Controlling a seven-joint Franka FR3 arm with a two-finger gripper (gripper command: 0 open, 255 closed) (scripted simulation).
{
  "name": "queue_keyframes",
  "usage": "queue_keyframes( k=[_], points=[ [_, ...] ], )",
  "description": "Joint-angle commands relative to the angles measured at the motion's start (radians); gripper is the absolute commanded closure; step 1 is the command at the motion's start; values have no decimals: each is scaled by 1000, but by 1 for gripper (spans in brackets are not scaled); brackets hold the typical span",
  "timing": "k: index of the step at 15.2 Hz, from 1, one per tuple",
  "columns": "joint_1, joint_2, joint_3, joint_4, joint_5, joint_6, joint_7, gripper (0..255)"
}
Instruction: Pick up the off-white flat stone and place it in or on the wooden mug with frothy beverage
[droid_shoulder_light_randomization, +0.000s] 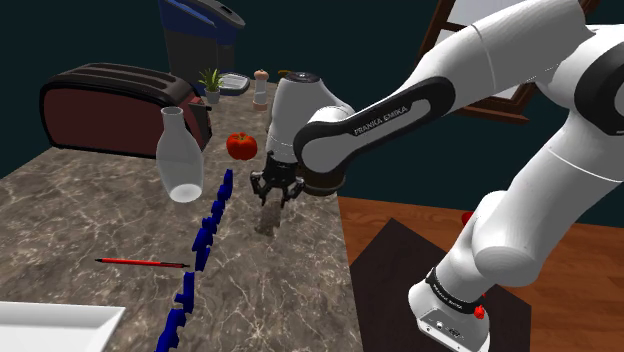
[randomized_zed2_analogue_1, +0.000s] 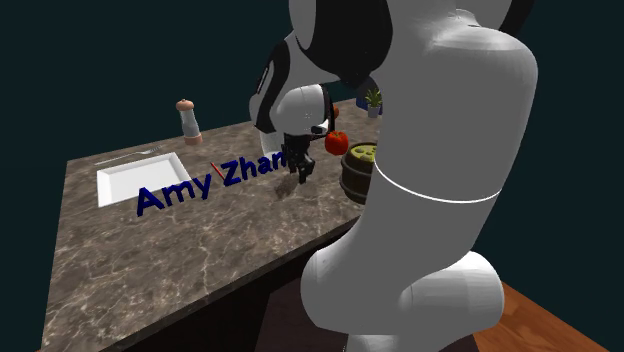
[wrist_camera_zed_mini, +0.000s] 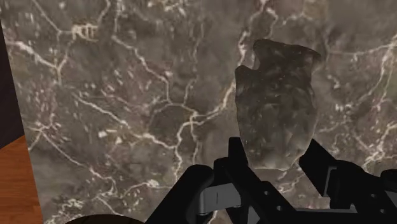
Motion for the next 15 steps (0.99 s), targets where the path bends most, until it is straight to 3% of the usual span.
queue_keyframes(
  k=[1, 8, 9, 15],
  points=[
    [0, -16, -1, 14, 7, -30, -7, 255],
    [-1, -57, -6, 43, 23, -97, -22, 255],
    [-1, -57, -6, 43, 23, -97, -22, 0],
    [48, -14, 50, -51, 35, 114, 47, 0]
  ],
)
